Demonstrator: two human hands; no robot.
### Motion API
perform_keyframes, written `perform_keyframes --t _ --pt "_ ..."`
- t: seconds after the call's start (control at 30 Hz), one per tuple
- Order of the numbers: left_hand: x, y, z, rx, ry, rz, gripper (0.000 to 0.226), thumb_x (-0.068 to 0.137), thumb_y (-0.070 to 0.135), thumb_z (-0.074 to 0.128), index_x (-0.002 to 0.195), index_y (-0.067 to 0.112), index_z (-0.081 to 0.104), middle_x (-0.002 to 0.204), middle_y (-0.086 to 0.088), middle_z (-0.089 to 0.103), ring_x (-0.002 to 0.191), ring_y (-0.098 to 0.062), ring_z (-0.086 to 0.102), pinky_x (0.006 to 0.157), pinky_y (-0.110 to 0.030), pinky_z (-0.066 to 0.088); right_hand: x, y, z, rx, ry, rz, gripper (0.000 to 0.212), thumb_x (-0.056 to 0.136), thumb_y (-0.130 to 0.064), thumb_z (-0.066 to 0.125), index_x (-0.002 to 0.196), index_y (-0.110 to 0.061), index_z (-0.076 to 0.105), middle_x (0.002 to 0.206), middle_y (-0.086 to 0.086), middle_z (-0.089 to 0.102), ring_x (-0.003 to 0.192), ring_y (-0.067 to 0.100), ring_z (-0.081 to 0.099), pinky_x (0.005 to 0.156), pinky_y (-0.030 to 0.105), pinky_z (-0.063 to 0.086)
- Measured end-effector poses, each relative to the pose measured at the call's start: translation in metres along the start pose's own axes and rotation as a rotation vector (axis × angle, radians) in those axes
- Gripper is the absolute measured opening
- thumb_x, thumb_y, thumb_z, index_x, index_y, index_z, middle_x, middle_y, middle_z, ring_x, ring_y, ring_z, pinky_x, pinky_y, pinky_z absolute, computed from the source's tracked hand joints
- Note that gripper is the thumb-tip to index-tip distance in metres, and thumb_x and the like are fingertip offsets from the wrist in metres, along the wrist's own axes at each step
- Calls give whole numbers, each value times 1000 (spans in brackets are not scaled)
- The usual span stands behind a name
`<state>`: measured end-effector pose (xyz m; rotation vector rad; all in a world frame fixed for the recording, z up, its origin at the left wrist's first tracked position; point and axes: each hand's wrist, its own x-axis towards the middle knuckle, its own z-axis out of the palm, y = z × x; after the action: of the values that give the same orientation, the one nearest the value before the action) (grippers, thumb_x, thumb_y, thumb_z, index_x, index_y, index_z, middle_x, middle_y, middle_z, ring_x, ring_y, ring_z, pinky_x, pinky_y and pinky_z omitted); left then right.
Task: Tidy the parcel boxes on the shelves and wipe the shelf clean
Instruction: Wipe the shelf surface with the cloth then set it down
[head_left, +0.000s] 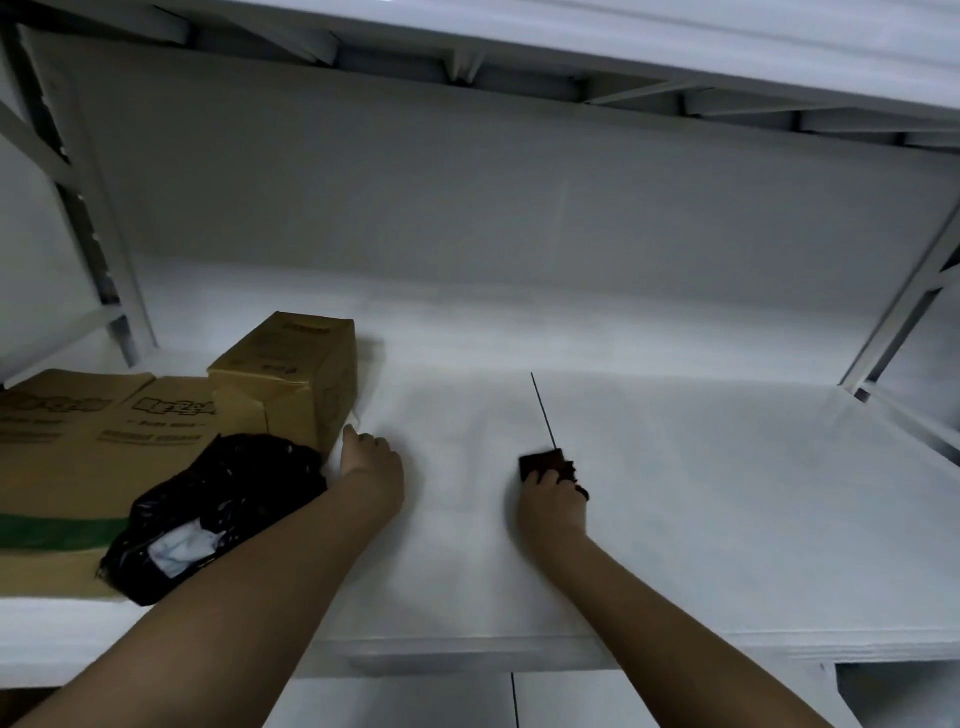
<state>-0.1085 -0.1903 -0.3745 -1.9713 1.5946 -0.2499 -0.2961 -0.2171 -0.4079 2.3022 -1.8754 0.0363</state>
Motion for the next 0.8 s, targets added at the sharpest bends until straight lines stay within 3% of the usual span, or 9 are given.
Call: perform_keyframes --t 0.1,0.23,0.3,0.43,0.53,0.67,0.8 --pt "-3 2 -2 -9 -8 4 55 95 37 40 145 16 33 146 -8 35 136 -25 31 115 -48 8 -10 -24 2 22 -75 -199 39 97 -9 40 135 -2 39 132 18 44 116 32 49 89 37 44" --pt "-7 1 -5 11 -1 16 56 95 35 39 146 15 30 148 -9 32 137 -26 29 115 -50 6 0 -24 0 88 -85 -383 51 95 -9 44 145 -13 32 144 10 35 122 32 43 89 36 42" --pt "-9 0 -5 14 4 23 55 95 35 39 146 16 30 148 -9 32 136 -26 29 115 -50 6 5 -13 1 47 -104 -363 53 94 -8 48 144 -14 34 145 9 36 121 31 44 87 34 41" --pt "-14 -5 -6 -1 31 39 53 94 35 40 144 15 34 145 -9 35 135 -26 31 115 -48 9 14 9 3 -31 -113 -78 41 97 -12 40 137 -6 38 136 12 43 118 30 49 89 34 43" --pt "-17 -8 -6 -7 40 57 53 95 34 41 143 14 34 145 -10 35 135 -26 31 114 -47 11 17 -4 2 -59 -163 5 40 99 -12 36 138 -2 35 135 14 44 120 28 49 92 35 43" --pt "-16 -15 -6 20 45 69 54 95 35 40 145 13 33 146 -10 34 135 -26 31 115 -48 8 16 -44 -4 0 -117 -70 39 99 -8 32 137 0 39 136 15 44 122 30 47 94 37 42" --pt "-17 -25 -1 80 18 100 55 98 34 39 147 13 29 149 -10 31 137 -27 28 116 -49 6 4 -79 -5 66 -65 -308 41 98 -9 37 139 -6 39 138 13 41 120 29 46 90 35 42"
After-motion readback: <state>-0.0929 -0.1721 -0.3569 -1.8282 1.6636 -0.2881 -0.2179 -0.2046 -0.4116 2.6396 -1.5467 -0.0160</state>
